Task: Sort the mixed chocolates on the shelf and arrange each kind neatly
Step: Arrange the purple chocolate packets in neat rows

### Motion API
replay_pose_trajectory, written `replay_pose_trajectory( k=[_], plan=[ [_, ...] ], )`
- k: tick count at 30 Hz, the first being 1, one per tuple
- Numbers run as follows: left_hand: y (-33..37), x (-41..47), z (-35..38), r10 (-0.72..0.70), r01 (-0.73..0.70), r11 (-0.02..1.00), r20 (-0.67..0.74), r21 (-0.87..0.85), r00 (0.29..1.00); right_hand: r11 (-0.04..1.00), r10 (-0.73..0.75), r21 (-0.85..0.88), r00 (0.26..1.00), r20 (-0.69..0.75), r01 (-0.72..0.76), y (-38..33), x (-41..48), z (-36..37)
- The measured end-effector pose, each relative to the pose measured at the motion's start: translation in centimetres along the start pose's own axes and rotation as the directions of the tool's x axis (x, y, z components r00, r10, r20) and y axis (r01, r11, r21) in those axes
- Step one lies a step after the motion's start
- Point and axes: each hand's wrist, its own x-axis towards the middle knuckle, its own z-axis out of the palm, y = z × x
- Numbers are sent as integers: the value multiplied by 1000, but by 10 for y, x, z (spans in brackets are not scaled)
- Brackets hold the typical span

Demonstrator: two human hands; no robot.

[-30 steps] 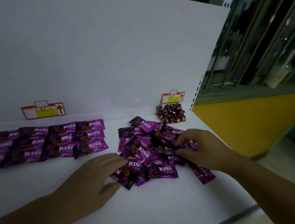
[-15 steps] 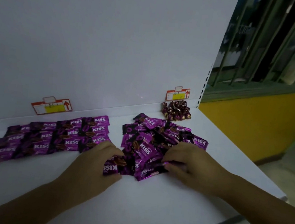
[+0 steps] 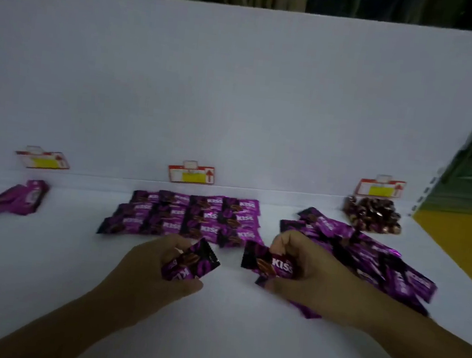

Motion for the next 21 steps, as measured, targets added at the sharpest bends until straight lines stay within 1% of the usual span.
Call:
replay_pose_trajectory(
  k=[3,6,9,11,14,18,20,21],
  plan=[
    [-26,-9,-21,-57,54,997,-50,-56,997,982,-54,-179,997,47,61,-13,21,22],
    [-51,-11,-44,-140,127,987,-129,-102,982,928,-114,-347,991,75,133,-24,42,46],
    [-75,-7,-70,-153,127,984,-229,-126,961,850,-250,-459,965,78,257,-23,62,75],
    [-90,0,-87,-153,110,981,-288,-157,945,791,-316,-514,941,121,332,-20,75,96],
    [-108,18,-107,-183,81,954,-344,-290,921,721,-352,-581,922,163,378,-21,94,122],
    [-116,41,-119,-235,44,878,-350,-476,907,690,-351,-606,915,199,396,-26,116,144],
    [-119,47,-119,-236,15,848,-353,-529,905,676,-354,-619,913,203,399,-29,117,152],
    [-121,49,-118,-233,4,841,-354,-542,906,651,-366,-642,909,201,405,-29,117,154]
  ],
)
